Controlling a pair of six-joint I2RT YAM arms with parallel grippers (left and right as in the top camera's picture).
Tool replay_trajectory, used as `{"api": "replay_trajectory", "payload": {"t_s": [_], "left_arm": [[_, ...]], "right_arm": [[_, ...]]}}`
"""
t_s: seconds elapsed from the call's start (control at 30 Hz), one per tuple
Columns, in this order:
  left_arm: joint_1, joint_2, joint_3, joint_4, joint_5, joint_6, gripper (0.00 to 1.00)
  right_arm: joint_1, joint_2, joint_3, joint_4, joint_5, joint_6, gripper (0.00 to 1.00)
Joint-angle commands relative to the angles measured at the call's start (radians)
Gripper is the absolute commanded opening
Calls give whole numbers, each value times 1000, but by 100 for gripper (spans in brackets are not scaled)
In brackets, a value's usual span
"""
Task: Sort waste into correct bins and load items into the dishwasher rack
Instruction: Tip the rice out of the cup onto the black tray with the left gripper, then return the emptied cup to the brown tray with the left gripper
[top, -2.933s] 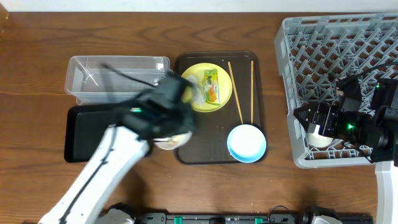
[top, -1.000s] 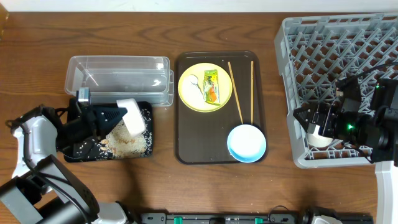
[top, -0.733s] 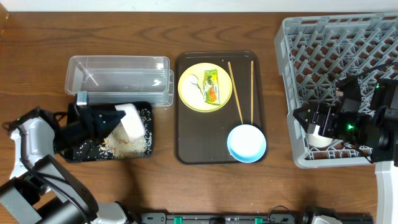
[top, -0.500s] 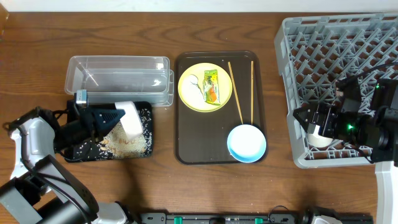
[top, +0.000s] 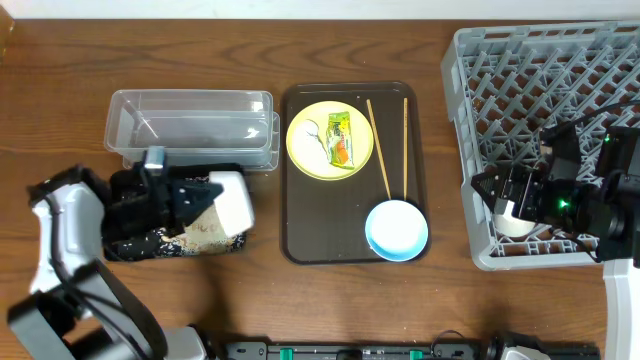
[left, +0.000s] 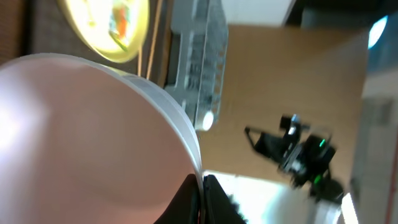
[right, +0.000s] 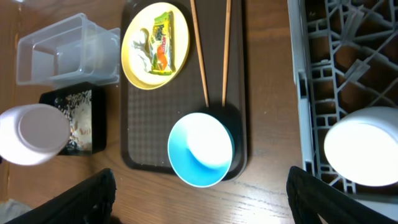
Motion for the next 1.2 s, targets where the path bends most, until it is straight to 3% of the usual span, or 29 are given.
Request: {"api": "replay_trajectory", "payload": {"t_s": [0.0, 0.1, 0.27, 0.4, 0.53, 0.7, 0.87, 0.93, 1.03, 1.17], "left_arm": [[-85, -97, 7, 5, -31, 27, 6], [-171, -151, 7, 87, -96, -144, 6], [-392, -219, 7, 355, -308, -592, 7], [-659, -244, 6, 561, -623, -883, 6], [-958, -214, 6, 682, -1043, -1052, 6], [-1213, -113, 6, 721, -1420, -1142, 6], [-1304, 19, 7, 806, -1453, -1144, 7], [-1313, 37, 10, 814, -1451, -1144, 15], [-1312, 23, 59, 769, -1441, -1134, 47], [-1306, -18, 195, 684, -1455, -1032, 67]], "right_arm": [[10, -5, 14, 8, -15, -13, 86], [10, -5, 14, 14, -15, -12, 86], [10, -5, 14, 18, -15, -9, 86], [10, -5, 14, 18, -15, -9, 86], [10, -5, 14, 18, -15, -9, 87], [10, -5, 14, 18, -15, -9, 87], [10, -5, 14, 18, -15, -9, 88], [10, -5, 14, 17, -15, -9, 88], [10, -5, 14, 17, -14, -10, 88], [10, -5, 14, 18, 3, -9, 89]]}}
